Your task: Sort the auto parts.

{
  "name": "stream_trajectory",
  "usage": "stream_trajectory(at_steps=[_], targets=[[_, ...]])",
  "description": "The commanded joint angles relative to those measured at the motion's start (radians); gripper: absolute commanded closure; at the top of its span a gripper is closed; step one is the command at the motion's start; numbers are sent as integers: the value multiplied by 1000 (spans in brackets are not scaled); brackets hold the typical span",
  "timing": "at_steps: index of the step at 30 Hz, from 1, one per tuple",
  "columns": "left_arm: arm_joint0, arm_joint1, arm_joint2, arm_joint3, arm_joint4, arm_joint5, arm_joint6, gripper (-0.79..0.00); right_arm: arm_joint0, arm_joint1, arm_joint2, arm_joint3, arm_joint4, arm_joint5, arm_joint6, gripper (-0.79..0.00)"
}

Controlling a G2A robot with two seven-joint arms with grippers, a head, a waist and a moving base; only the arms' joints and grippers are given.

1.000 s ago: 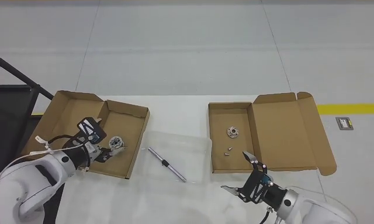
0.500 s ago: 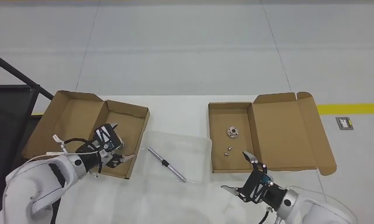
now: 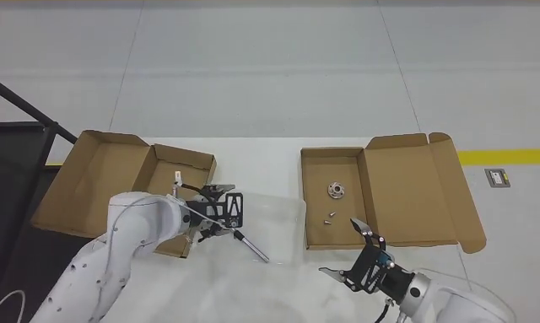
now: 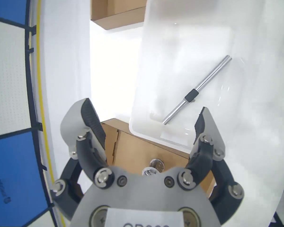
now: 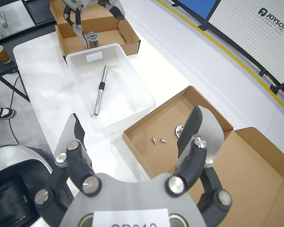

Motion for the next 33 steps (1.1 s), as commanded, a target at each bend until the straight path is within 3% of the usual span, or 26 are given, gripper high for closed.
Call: stream_trajectory(at_steps=[1,3,14,17,29,33], targets=[[-39,12,74,24,31,0,49,-785,0,0,0,0,0,0,0,-785],[-79,25,130,53,54,0,89,-785,0,0,0,0,0,0,0,-785],[-77,28,142,75,70,0,81,-785,0,0,0,0,0,0,0,-785],[-98,21,189,102,103,0,75,-785,0,0,0,0,0,0,0,-785],[-387,-1,582,283,170,0,289,-785,0,0,0,0,0,0,0,-785],[-466,-10,700,340,180,0,311,-683,0,0,0,0,0,0,0,-785]])
